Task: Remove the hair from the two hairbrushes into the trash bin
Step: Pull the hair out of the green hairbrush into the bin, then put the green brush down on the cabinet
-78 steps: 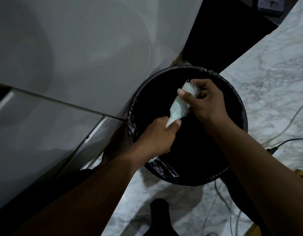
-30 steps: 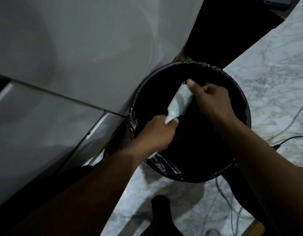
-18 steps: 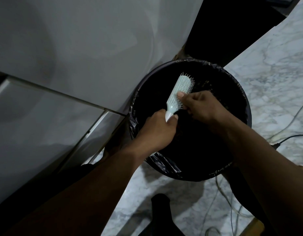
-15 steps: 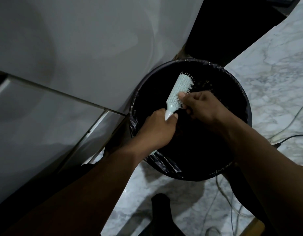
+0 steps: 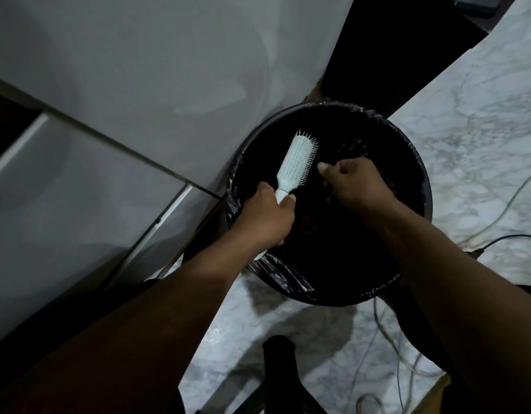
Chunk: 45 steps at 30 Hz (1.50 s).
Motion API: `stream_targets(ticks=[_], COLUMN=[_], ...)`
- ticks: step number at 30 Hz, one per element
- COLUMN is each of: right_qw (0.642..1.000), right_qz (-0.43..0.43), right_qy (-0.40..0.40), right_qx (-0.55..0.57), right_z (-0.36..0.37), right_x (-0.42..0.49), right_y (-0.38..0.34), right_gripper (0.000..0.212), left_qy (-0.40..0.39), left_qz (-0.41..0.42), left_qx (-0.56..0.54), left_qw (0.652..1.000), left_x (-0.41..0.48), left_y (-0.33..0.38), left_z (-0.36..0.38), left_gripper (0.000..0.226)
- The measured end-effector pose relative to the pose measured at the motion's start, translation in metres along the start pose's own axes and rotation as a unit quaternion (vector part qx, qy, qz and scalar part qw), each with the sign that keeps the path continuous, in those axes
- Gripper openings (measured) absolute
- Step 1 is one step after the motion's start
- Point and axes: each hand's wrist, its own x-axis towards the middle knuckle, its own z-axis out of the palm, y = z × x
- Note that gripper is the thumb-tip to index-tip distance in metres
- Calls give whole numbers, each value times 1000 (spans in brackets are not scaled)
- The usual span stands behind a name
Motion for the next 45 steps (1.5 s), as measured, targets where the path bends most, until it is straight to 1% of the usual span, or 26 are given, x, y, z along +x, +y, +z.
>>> stream_targets(ticks=[2, 3, 4, 6, 8, 11, 15, 18, 22, 23, 25, 26, 29, 31, 35, 38, 39, 43, 45], right_qw=[997, 995, 991, 979, 970, 968, 961, 958, 942, 935, 920, 914, 902, 890, 871, 862, 859, 847, 844], right_qz=[-14, -16, -17, -25, -37, -60, -118, -150, -192, -204, -234, -248, -284, -307, -341, -355, -360, -377, -383], right_qy=[-7, -16, -24, -41, -48, -42, -26, -6, -2, -1, 13, 23, 47, 62, 93, 102, 106, 117, 115], right_qx=[-72, -101, -132, -197, -236, -241, -248, -245, -275, -290, -316, -320, -321, -330, -342, -346, -348, -356, -356], right_z=[1, -2, -6, -16, -25, -43, -76, -106, -148, -158, -176, -184, -202, -211, -223, -228, -229, -224, -219], right_x=[1, -2, -6, -19, -36, -62, -98, -130, -186, -202, -235, -254, -309, -343, -400, -432, -440, -465, -474], right_y=[2, -1, -6, -17, -30, -51, -89, -123, -176, -190, -216, -228, -260, -276, -301, -315, -320, -343, -353], right_gripper=[16, 10, 13, 28, 40, 47, 33, 33, 37, 35, 26, 26, 39, 42, 42, 41, 41, 38, 39], left_qy=[8, 13, 17, 33, 57, 91, 123, 132, 157, 164, 180, 188, 226, 252, 300, 341, 355, 395, 407], left_qz=[11, 13, 14, 18, 29, 45, 76, 103, 134, 143, 166, 176, 212, 240, 265, 276, 280, 287, 286], left_qx=[17, 18, 18, 23, 36, 60, 58, 51, 61, 55, 47, 47, 52, 52, 34, 61, 71, 81, 80], left_qw=[1000, 1000, 1000, 999, 997, 993, 988, 985, 976, 974, 969, 965, 949, 936, 916, 896, 889, 869, 864], left_x=[-5, -8, -11, -19, -31, -54, -93, -131, -186, -202, -235, -253, -305, -338, -396, -430, -440, -468, -474], left_y=[1, 2, 2, 4, 10, 32, 79, 119, 170, 182, 203, 213, 239, 255, 274, 280, 281, 277, 272], left_z=[-3, -4, -5, -7, -9, -18, -35, -54, -85, -93, -108, -115, -135, -146, -168, -187, -193, -224, -238], left_gripper=[28, 27, 27, 28, 29, 29, 32, 33, 36, 36, 36, 37, 38, 33, 31, 23, 21, 24, 18])
